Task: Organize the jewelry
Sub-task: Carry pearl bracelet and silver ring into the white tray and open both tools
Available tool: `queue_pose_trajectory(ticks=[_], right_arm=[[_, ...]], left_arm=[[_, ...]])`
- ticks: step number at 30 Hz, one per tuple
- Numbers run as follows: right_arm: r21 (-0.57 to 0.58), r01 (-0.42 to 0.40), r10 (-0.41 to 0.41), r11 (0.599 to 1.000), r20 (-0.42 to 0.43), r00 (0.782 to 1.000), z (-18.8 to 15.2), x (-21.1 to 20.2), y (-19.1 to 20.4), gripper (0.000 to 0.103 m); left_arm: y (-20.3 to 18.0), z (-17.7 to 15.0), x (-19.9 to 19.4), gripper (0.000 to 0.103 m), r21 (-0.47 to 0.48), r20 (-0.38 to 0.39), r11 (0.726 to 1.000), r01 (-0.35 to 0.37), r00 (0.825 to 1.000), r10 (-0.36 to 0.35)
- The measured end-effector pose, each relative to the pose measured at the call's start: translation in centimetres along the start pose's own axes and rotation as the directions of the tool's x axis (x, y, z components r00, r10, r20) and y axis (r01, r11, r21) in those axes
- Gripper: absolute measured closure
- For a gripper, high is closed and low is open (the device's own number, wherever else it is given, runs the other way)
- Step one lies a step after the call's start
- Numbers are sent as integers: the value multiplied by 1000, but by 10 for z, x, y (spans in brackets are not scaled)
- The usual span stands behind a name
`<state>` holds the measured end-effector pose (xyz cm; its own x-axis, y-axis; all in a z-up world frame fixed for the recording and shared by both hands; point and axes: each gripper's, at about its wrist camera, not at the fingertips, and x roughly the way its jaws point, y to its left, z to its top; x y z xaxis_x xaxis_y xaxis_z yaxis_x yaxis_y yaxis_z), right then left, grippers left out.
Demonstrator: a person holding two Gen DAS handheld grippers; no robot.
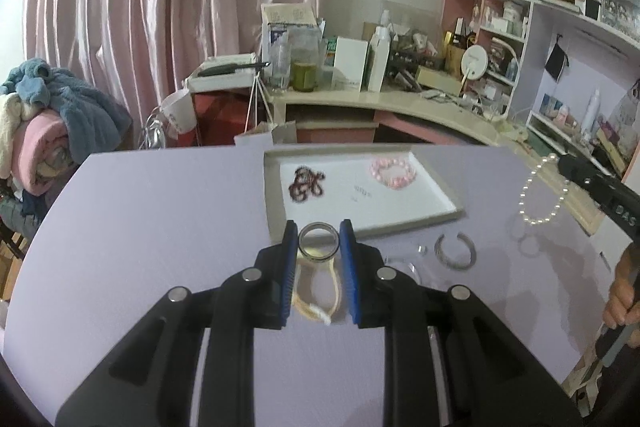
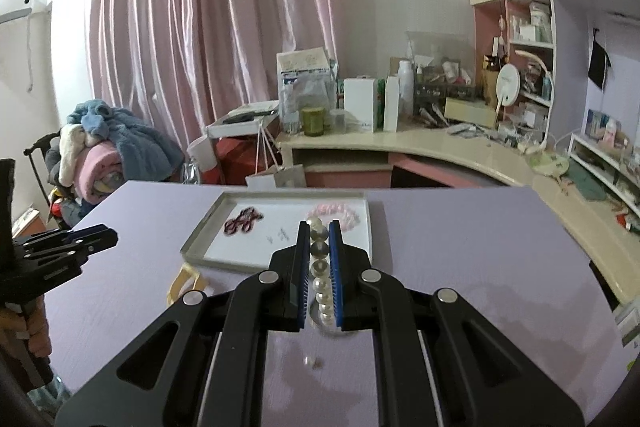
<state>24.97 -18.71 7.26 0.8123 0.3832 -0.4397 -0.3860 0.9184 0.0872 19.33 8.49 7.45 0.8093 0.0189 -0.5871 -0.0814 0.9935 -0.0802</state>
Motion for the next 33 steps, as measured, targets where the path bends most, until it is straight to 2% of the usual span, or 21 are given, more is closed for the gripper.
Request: queue_pose_trajectory(ticks=[6,10,16,27,28,29,30,33], right_arm=[[15,-24,25,1000,-38,999,19,49,6,93],[25,-48,50,999,-113,992,17,94,12,93],[70,-77,90,995,-218,972,7,151,12,93],[93,-82,104,992,-271,957,5,190,2,92],[101,-83,108,991,-277,955,4,191,0,86],[109,-82,110,991,-277,955,3,190,-2,73],[114,-79,108,990,-269,957,2,189,-4,68],[108,-70,96,992,-260,961,2,186,-9,65]], left_arm=[[5,33,23,81,-20,5,999,48,999,-47],[8,49,48,81,-38,-17,997,72,997,-72],[9,60,88,81,-31,-60,997,65,996,-67],[13,68,138,81,-37,-103,997,64,992,-68],[12,68,140,81,-37,-105,997,65,992,-69],[11,68,144,81,-35,-109,997,66,992,-70],[10,68,146,81,-34,-111,997,67,991,-70],[9,66,153,81,-34,-121,997,72,990,-75]])
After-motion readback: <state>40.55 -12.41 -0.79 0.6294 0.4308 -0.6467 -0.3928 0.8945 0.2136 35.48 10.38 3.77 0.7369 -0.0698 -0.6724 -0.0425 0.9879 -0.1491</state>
